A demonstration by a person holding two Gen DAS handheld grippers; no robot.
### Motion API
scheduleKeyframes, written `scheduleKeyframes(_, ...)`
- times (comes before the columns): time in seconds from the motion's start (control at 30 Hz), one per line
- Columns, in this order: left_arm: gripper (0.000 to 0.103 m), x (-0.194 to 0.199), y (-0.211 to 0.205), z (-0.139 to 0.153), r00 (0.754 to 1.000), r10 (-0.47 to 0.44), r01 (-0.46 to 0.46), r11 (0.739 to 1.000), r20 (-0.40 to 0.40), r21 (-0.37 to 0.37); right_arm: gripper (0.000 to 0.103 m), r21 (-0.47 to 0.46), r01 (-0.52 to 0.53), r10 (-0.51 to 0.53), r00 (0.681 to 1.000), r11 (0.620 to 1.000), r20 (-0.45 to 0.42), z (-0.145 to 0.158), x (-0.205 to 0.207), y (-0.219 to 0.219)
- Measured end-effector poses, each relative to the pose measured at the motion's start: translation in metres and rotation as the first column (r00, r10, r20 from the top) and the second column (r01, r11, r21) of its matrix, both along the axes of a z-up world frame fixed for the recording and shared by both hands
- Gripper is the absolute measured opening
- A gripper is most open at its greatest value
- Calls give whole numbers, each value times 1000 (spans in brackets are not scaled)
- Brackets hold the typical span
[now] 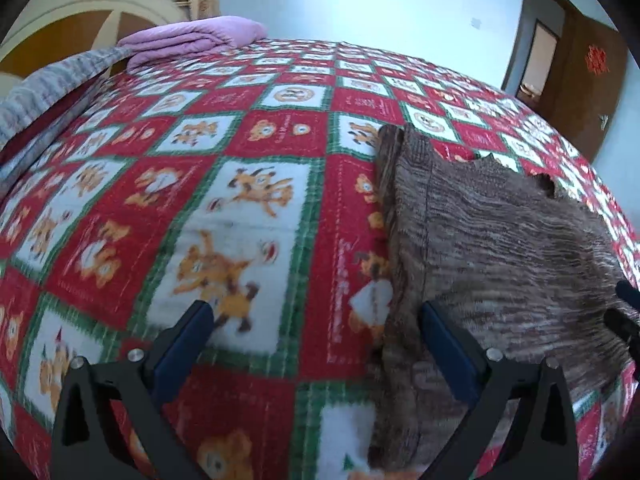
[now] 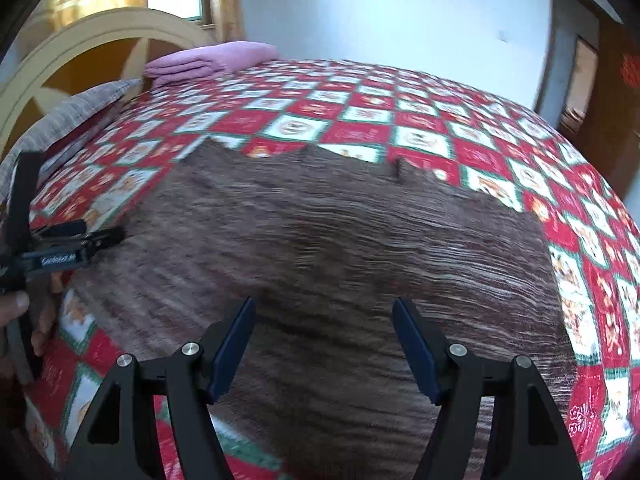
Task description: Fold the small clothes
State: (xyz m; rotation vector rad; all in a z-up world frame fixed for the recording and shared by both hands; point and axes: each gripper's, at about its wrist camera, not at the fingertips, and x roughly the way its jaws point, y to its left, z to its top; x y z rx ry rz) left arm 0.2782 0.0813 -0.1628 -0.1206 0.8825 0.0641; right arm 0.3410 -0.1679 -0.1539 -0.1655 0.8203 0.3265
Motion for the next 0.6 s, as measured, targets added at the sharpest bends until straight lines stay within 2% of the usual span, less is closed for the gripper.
scheduleKeyframes(0.07,103,-5,-6,-3,1000,-1,2,999,-24,40,68,-4,-52,52,998,999,-22,-3,1,12)
scheduleKeyframes(0.1,103,-6,-8,-4,1000,-3,4,998,-28,59,56,-20,-80,80,996,997,-31,-6,2,21)
scheduleKeyframes(0.17,103,-7,-8,-6,999,-4,7,998,-43,67,47,-53,-118,116,992,992,-48,-16,5,40)
scheduleKeyframes(0.23,103,-11,-7,-7,999,3,1,997,-50,75,46,-74,-157,148,983,985,-111,-32,3,58)
scheduleKeyframes(0.3,103,-20,-12,-6,999,-4,8,994,-36,111,43,-154,-165,159,986,974,-50,-32,-10,72)
scheduleKeyframes(0.33,103,-22,-12,-5,1000,-8,12,994,-30,111,43,-161,-163,158,987,974,-41,-32,-13,73)
scheduleKeyframes(0.5,103,-19,2,-3,999,-17,17,1000,-30,14,44,-24,-105,103,992,994,-70,-28,-12,49)
scheduleKeyframes(0.6,103,-21,10,4,1000,-6,6,1000,-8,-29,44,-25,-90,89,996,996,-27,-18,-27,22)
